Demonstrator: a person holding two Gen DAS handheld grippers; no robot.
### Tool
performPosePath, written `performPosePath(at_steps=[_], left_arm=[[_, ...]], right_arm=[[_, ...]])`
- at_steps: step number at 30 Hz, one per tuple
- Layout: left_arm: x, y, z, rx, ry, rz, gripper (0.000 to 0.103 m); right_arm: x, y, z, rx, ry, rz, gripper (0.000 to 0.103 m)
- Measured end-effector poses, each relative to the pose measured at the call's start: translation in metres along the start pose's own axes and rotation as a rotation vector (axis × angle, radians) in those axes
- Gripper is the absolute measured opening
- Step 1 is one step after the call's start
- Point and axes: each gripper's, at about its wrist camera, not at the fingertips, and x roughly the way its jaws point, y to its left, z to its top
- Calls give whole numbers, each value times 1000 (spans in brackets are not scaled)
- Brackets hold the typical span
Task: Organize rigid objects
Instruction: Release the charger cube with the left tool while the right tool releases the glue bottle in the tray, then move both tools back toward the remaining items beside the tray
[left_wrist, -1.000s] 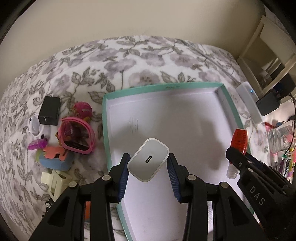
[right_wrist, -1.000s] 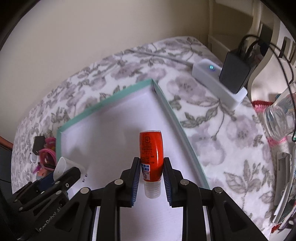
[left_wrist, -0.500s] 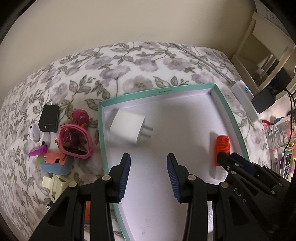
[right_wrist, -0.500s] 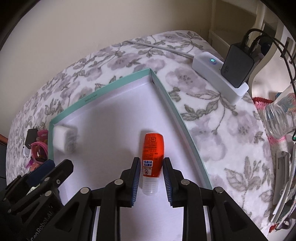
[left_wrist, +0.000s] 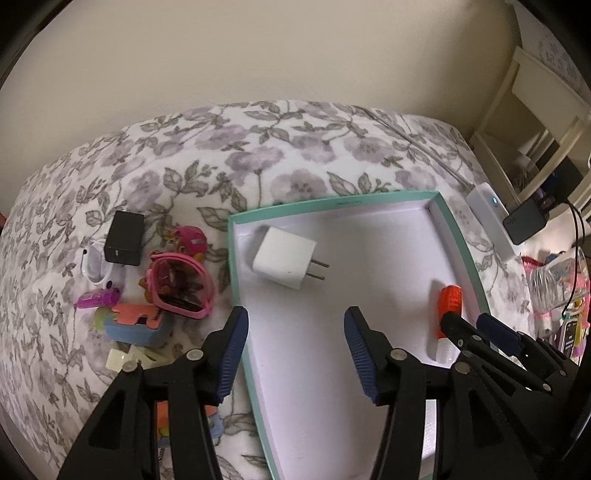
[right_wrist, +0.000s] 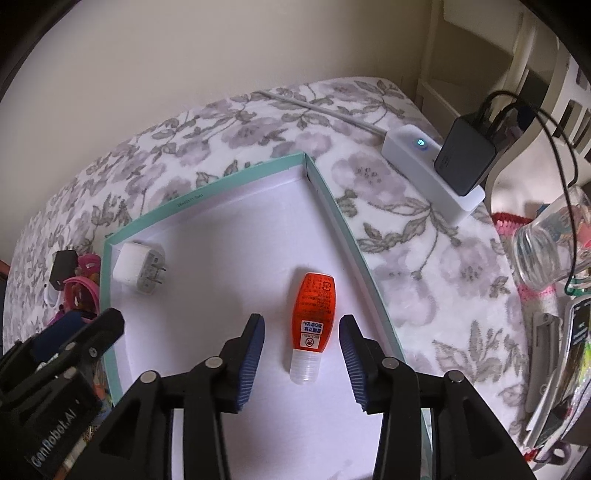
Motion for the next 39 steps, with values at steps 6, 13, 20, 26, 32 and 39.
performPosePath(at_steps=[6,13,20,26,32,39], left_arm=[[-6,17,0,-46,-4,-17,81],[-9,30,-3,-68,-16,-8,84],[-9,46,-9,-101,-15,8,84],[-13,66,-12,-154,-34,10,96],[-23,87,-16,-226,-77,-5,101],[-42,115,-22,-309,-158,21,101]], right_arm=[[-6,7,-3,-24,-20,-13,61],[-7,15,-9,-54,-36,-26,72],[-12,17,-13,-69,-53,-38,81],[-19,22,-17,-74,-78,-30,92],[-27,29,-19,-85,-113,-12,103],[-39,35,-20,-58,-159,33,103]])
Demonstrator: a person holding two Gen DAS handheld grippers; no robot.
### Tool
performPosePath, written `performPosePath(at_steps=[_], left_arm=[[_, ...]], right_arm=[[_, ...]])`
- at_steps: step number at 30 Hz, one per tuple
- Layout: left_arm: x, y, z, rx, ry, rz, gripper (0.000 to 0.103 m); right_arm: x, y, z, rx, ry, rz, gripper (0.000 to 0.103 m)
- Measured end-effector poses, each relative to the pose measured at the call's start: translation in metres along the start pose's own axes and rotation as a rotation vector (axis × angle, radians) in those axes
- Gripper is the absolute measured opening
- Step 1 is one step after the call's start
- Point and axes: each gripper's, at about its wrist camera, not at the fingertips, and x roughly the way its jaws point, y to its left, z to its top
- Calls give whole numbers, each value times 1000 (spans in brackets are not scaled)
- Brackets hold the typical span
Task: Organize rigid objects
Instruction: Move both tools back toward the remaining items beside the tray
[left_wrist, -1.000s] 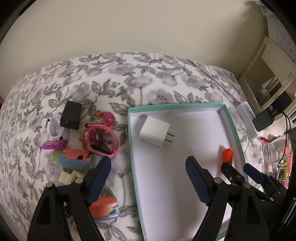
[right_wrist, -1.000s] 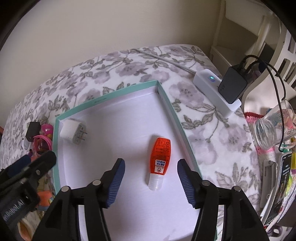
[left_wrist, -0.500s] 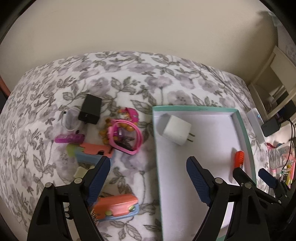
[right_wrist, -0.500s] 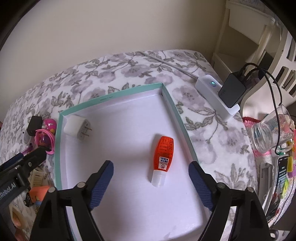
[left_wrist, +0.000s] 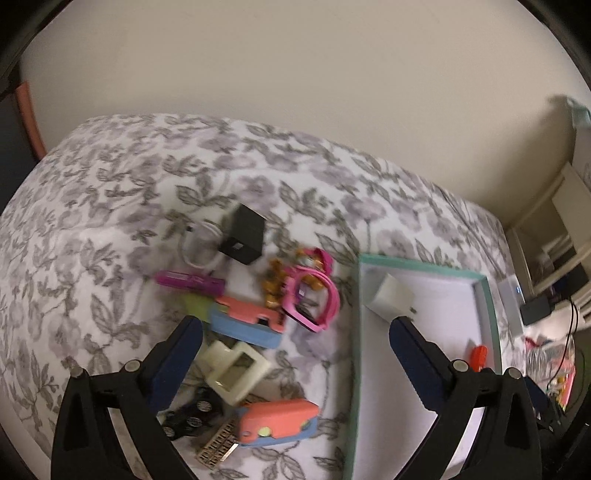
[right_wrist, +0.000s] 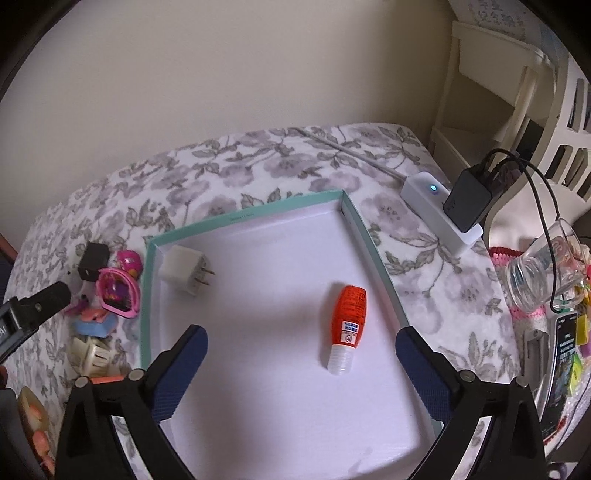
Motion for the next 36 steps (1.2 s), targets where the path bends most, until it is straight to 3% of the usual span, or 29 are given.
performPosePath(at_steps=[9,14,26,32,36], left_arm=[[-22,34,7,-57,-89,53,101],[-31,58,6,-111,-121,80,101],[-46,107,-8,-142,-114,101,102],[-52,130,-13,-179,-115,102,102],[-47,135,-15,-177,-75,121,102]], right_arm=[[-3,27,-3,-13,-10,111,103],[1,42,-8,-52,6,123,103],[1,88,-18,-145,19,206,103],[-6,120,-26,-229,-15,228,103],[-4,141,-34,-282,5,263,103]])
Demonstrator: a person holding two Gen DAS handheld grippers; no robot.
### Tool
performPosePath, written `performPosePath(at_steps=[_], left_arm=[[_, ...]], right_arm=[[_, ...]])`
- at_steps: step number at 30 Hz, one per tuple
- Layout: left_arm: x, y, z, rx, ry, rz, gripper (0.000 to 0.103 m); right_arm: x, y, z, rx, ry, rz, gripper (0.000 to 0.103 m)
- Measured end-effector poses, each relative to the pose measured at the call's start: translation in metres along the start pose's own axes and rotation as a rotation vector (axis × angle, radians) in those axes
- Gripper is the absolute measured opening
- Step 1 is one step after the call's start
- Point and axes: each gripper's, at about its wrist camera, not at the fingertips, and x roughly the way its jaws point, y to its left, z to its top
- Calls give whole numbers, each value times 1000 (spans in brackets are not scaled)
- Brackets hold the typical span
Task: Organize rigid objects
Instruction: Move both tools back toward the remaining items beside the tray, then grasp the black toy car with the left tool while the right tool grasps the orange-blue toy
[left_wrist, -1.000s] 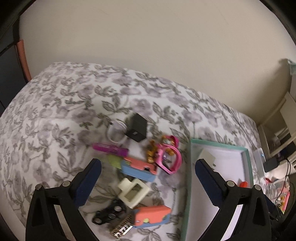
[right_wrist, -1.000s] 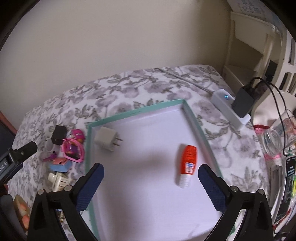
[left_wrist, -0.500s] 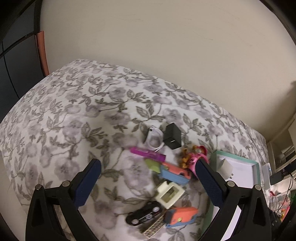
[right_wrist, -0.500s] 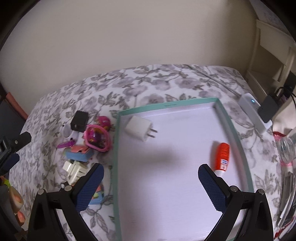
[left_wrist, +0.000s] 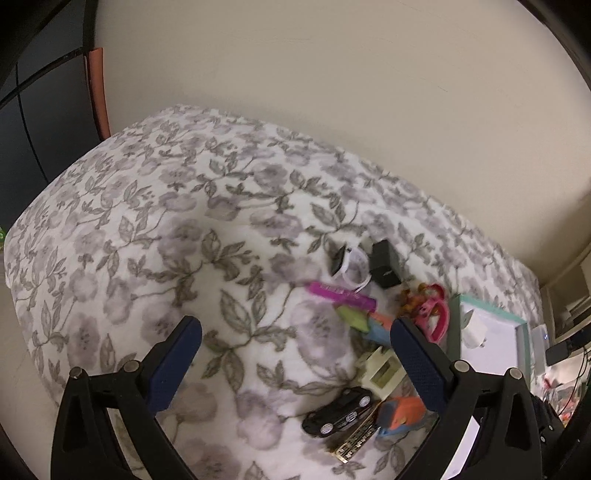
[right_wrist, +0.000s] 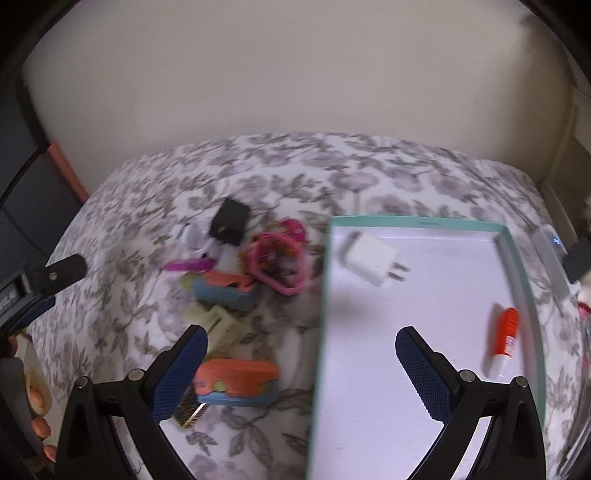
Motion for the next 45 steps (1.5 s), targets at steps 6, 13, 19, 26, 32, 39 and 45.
performPosePath(at_steps=[6,13,19,26,32,39,45], left_arm=[[20,-2,-8,22,128,5,102],[49,-6,-25,38,283,10,102],[67,-8,-39,15,390,-40,102],[73,-24,-48,84,426,-26,102],[85,-35,-55,129,459,-8,100],[98,-41,-61,103,508,-48,84],[105,-48,-65,94,524,-65,60]], right_arm=[[20,21,-13,-32,94,44,103],[33,28,-22,-45,145,56,103],[40,28,-26,-33,166,65,101],[46,34,-29,-46,197,75,93],[53,32,-33,-50,214,68,88],[60,33,-36,-56,233,79,84],[64,32,-38,-47,235,80,80]])
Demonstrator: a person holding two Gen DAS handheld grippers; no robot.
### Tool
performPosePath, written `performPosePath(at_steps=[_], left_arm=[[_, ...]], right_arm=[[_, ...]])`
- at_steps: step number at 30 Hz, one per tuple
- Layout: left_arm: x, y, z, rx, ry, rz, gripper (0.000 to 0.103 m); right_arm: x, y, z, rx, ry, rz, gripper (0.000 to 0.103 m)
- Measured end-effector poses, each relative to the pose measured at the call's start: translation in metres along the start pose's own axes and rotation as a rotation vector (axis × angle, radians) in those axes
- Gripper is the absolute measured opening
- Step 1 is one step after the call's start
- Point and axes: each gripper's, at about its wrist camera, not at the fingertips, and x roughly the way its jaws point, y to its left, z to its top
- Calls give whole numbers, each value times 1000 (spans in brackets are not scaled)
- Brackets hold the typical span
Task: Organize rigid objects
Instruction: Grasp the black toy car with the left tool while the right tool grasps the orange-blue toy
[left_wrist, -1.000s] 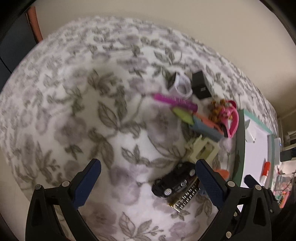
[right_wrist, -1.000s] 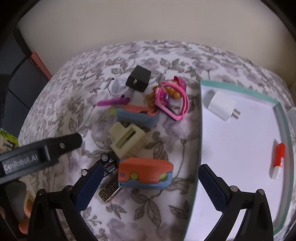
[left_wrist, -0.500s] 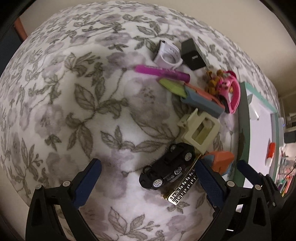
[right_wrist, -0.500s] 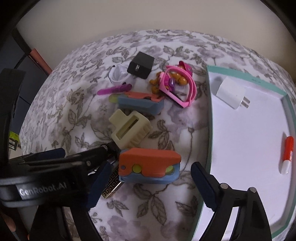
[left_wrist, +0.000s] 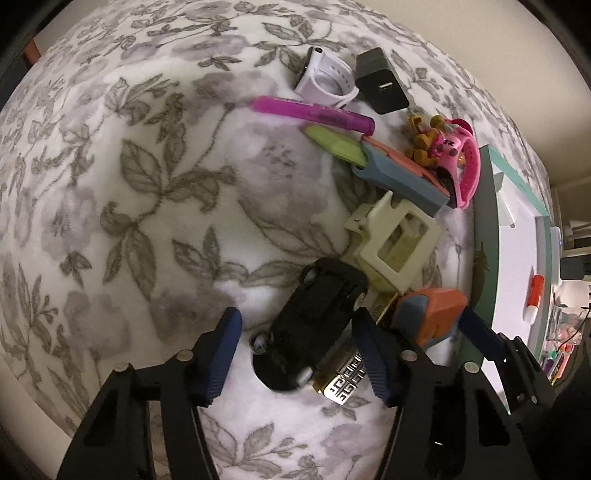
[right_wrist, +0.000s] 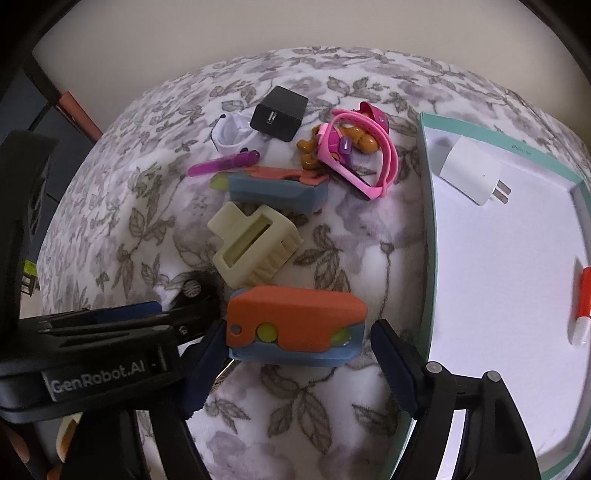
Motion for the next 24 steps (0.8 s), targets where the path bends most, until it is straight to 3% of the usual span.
performPosePath(at_steps=[4,12,15,24], left_arm=[[5,5,1,-3,-13,19,52],[2,11,7,5,-21,36,49],[-1,10,6,3,-22,46,34],[-5,16,4,-11,-24,37,34]], right_arm=[[1,3,0,-18,-14,-16,80],[5,5,1,-20,-19,-1,77],[4,4,1,-9,-20,9,74],[2,2,-2,-3,-19,7,74]])
